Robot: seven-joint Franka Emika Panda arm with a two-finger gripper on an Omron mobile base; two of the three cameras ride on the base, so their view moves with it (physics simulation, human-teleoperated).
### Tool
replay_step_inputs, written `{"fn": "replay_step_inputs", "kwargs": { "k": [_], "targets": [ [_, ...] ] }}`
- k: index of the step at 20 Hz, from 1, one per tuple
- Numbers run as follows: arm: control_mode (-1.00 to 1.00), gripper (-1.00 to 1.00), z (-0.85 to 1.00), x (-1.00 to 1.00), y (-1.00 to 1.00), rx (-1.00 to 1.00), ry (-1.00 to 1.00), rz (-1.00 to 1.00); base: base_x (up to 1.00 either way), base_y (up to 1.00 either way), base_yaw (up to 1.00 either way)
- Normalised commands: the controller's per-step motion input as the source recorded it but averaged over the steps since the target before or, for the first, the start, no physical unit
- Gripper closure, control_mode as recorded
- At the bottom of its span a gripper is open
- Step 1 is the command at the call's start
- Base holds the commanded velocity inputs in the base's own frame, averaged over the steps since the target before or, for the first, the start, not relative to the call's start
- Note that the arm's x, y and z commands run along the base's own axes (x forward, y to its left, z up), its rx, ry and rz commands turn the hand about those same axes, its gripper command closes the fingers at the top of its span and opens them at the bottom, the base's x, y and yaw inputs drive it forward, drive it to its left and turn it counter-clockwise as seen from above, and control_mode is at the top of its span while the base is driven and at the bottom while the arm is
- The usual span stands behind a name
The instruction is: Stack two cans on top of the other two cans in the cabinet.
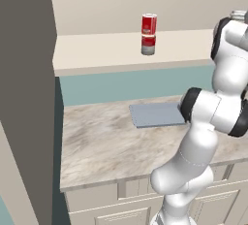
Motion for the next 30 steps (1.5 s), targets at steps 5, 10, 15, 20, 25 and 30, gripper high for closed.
{"fn": "replay_step_inputs", "kwargs": {
  "k": [5,10,15,20,25,30],
  "targets": [
    [-1.00,1.00,-0.05,-0.01,-0.17,0.01,0.00,0.00,0.00,0.00,0.00],
    [-1.00,1.00,-0.11,0.00,-0.05,0.04,0.00,0.00,0.00,0.00,0.00],
    [-1.00,1.00,-0.02,-0.03,-0.04,0.04,0.00,0.00,0.00,0.00,0.00],
    [-1.00,1.00,-0.01,-0.01,0.00,0.01,0.00,0.00,0.00,0.00,0.00],
    [-1.00,1.00,0.00,0.00,0.00,0.00,0.00,0.00,0.00,0.00,0.00],
    [-1.00,1.00,0.00,0.00,0.00,0.00,0.00,0.00,0.00,0.00,0.00]
  ]
}}
